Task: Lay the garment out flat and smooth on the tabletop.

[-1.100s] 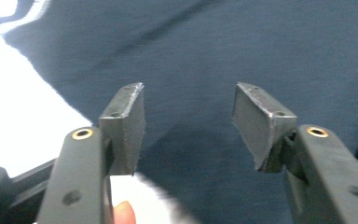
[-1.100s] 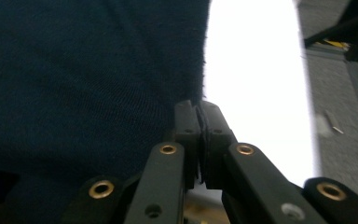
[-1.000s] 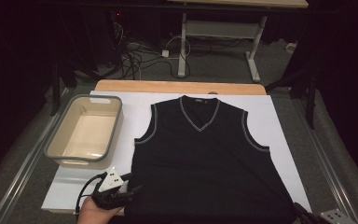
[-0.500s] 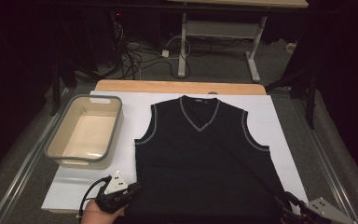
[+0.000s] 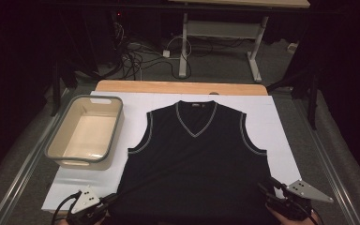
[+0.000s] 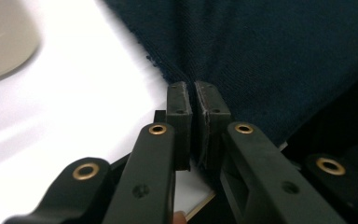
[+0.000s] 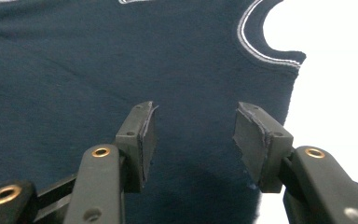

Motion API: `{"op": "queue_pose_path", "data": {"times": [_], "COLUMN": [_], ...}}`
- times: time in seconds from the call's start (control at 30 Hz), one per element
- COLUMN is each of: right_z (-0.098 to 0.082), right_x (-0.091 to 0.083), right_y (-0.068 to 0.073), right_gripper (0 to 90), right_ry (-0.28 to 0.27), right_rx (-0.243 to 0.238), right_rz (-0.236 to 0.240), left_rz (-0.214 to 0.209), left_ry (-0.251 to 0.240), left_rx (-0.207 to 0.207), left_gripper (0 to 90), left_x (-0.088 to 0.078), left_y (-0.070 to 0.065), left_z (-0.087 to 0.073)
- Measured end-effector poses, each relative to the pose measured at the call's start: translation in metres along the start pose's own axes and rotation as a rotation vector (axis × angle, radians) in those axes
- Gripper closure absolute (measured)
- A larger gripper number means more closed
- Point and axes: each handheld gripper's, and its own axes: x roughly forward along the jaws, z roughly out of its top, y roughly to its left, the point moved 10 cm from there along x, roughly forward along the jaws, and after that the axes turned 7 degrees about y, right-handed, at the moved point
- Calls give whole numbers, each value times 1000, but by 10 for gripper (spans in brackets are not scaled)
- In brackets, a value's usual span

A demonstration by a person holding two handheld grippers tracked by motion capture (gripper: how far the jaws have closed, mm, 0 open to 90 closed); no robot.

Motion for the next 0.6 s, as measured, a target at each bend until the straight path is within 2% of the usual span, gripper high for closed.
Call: {"op": "queue_pose_path", "data": {"times": [0.07,0.23,0.33,0.4,0.47,0.5,0.53,0.57,0.6], "right_z": [-3,-13,-23,-29,-36,-37,-37,-37,-37], "right_x": [1,-4,-8,-10,-7,-8,-9,-9,-10], "right_y": [-2,-13,-19,-17,-13,-14,-14,-13,-14], "right_gripper": [497,460,465,529,642,721,870,886,894], "right_ry": [16,23,53,74,100,93,94,94,90], "right_rx": [3,46,51,53,40,41,45,43,33], "right_rz": [-10,-20,-55,-45,-27,-48,-44,-29,-38], "left_rz": [-19,-47,-67,-82,-90,-91,-99,-104,-107], "left_ry": [-7,15,2,-40,-72,-78,-85,-90,-89], "left_rx": [-1,38,53,64,74,77,80,79,78], "left_gripper": [826,821,756,692,635,615,592,572,554], "left_x": [1,9,13,13,14,15,16,17,18], "left_y": [0,-4,-5,-7,-9,-10,-11,-12,-12], "left_z": [2,6,12,19,26,28,30,31,32]}}
